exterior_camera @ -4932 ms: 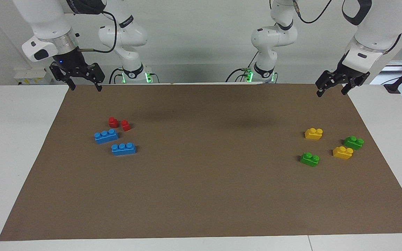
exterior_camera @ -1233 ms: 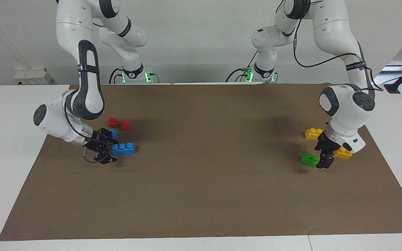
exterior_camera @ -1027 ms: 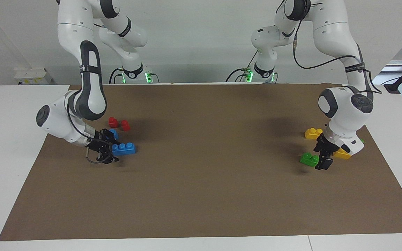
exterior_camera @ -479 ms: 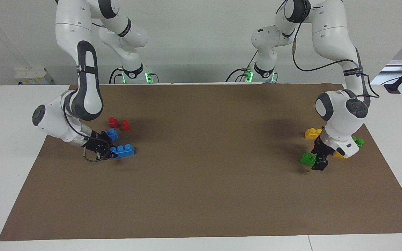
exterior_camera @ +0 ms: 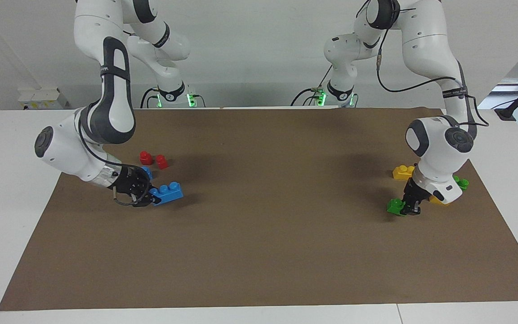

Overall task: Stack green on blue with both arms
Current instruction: 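Grasp the green brick with the left gripper while the right gripper grasps the blue brick, then carry the green brick and the blue brick toward each other mid-table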

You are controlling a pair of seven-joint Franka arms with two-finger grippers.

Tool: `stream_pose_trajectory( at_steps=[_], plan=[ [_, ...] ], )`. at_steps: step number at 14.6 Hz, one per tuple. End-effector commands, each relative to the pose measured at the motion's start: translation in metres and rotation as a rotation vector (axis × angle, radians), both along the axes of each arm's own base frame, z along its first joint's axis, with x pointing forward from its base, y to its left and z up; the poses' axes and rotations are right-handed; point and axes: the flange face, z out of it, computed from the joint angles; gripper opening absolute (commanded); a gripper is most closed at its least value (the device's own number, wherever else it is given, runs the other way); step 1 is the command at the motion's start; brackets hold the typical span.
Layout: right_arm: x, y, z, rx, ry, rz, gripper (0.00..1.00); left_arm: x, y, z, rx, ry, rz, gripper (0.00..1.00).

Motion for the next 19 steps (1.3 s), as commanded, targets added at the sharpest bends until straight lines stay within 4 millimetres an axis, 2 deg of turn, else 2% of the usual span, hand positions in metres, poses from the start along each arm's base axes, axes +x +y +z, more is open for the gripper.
stream_pose_trajectory(
  at_steps=[1, 3, 4, 5, 6, 7, 9, 11, 13, 15, 19],
  plan=[
    [0.012, 0.071, 0.035, 0.035, 0.023, -0.036, 0.0, 0.003, -0.002, 0.001, 0.017, -0.009, -0.008, 0.0],
    [0.004, 0.123, 0.037, 0.023, 0.028, -0.004, 0.0, 0.003, -0.006, 0.009, 0.015, -0.007, -0.009, 0.0],
    [-0.003, 0.14, 0.031, 0.017, 0.063, -0.021, 0.0, 0.004, -0.007, 0.019, 0.015, -0.004, -0.007, 0.0],
    [-0.013, 0.16, 0.026, 0.008, 0.096, -0.028, 0.0, 0.002, -0.01, 0.035, 0.018, 0.011, -0.005, 0.0],
    [-0.024, 0.196, 0.026, -0.003, 0.115, -0.043, 0.0, 0.0, -0.015, 0.053, 0.02, 0.023, -0.011, 0.0],
    [-0.029, 0.215, 0.027, -0.013, 0.131, -0.115, 0.0, -0.006, -0.018, 0.074, 0.023, 0.028, -0.01, 0.0],
    [-0.044, 0.26, 0.021, -0.042, 0.151, -0.206, 0.0, -0.019, -0.041, 0.109, 0.029, 0.043, -0.027, 0.0],
    [-0.054, 0.278, 0.011, -0.069, 0.139, -0.275, 0.0, -0.031, -0.071, 0.132, 0.03, 0.048, 0.029, 0.0],
    [-0.067, 0.292, -0.001, -0.071, 0.124, -0.303, 0.0, -0.042, -0.104, 0.145, 0.029, 0.056, 0.094, 0.0],
    [-0.074, 0.294, -0.013, -0.073, 0.105, -0.32, 0.0, -0.055, -0.145, 0.151, 0.033, 0.069, 0.143, 0.0],
    [-0.091, 0.303, -0.041, -0.078, 0.064, -0.336, 0.0, -0.076, -0.213, 0.152, 0.027, 0.065, 0.265, 0.0]
  ],
)
